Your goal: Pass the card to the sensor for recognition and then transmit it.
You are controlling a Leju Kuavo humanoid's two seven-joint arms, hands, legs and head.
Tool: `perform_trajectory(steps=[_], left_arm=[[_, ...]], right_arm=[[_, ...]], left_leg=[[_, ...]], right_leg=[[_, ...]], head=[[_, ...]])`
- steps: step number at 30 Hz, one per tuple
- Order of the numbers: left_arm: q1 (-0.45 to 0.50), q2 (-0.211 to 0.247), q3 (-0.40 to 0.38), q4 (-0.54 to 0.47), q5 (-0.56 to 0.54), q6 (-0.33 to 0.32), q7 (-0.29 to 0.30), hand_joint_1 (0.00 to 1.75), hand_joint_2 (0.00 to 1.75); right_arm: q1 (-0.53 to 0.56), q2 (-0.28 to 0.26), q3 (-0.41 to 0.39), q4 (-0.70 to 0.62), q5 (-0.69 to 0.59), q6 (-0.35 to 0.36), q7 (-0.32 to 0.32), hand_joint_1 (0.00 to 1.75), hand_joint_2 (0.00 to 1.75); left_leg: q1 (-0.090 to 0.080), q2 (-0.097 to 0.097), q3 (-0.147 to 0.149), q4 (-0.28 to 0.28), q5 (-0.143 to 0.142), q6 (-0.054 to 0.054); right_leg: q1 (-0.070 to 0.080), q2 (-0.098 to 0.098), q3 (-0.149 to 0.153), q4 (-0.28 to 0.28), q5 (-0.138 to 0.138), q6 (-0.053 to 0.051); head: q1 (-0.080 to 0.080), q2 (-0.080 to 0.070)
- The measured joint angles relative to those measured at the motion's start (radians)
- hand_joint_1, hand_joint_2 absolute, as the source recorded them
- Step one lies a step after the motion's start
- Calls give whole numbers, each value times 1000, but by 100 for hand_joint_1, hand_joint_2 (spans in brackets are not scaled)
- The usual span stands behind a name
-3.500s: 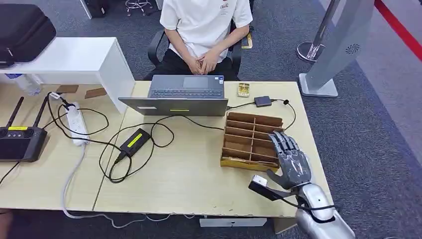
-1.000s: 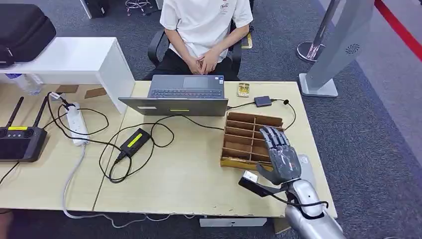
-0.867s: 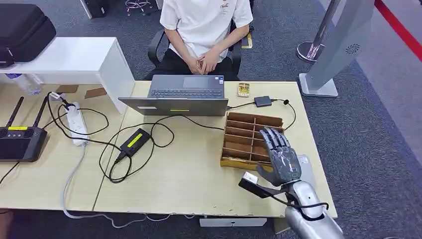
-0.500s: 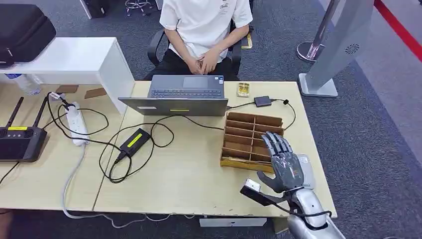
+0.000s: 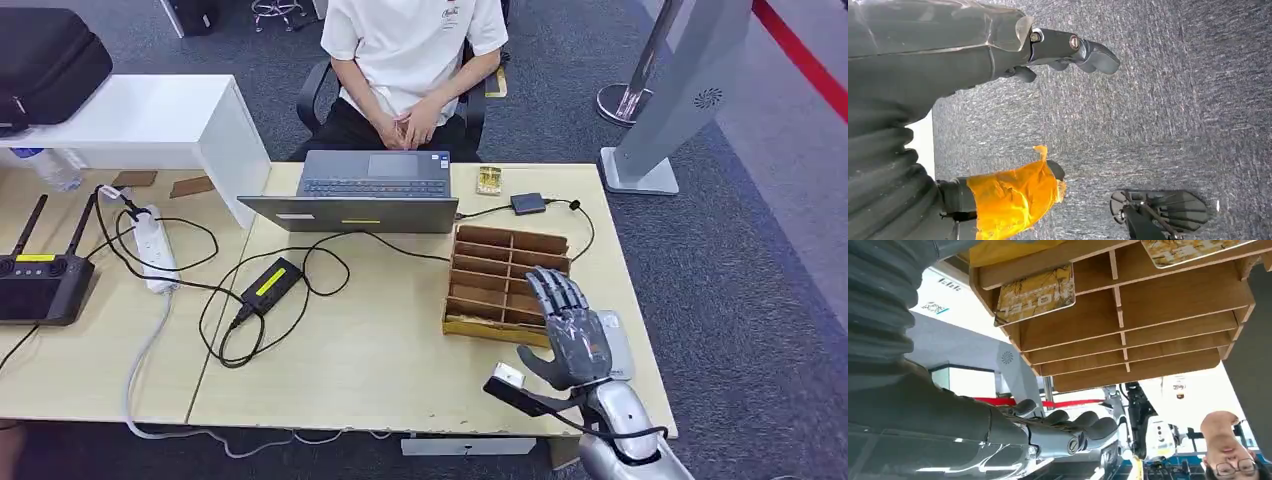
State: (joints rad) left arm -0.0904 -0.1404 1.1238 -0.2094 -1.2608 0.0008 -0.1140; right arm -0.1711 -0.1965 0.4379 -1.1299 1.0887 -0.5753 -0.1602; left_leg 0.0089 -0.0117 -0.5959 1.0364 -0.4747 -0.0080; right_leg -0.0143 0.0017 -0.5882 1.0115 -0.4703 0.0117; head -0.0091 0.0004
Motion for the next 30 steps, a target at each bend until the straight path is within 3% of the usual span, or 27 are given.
perform_trajectory(steps=[30], left_arm=[[0, 0, 0, 0, -10, 0, -2, 0, 175]], right_arm=[[-2, 16, 0, 78, -8, -8, -10, 0, 175]], left_leg=[[0, 0, 0, 0, 0, 0]], right_leg=[[0, 0, 0, 0, 0, 0]], head=[[0, 0]])
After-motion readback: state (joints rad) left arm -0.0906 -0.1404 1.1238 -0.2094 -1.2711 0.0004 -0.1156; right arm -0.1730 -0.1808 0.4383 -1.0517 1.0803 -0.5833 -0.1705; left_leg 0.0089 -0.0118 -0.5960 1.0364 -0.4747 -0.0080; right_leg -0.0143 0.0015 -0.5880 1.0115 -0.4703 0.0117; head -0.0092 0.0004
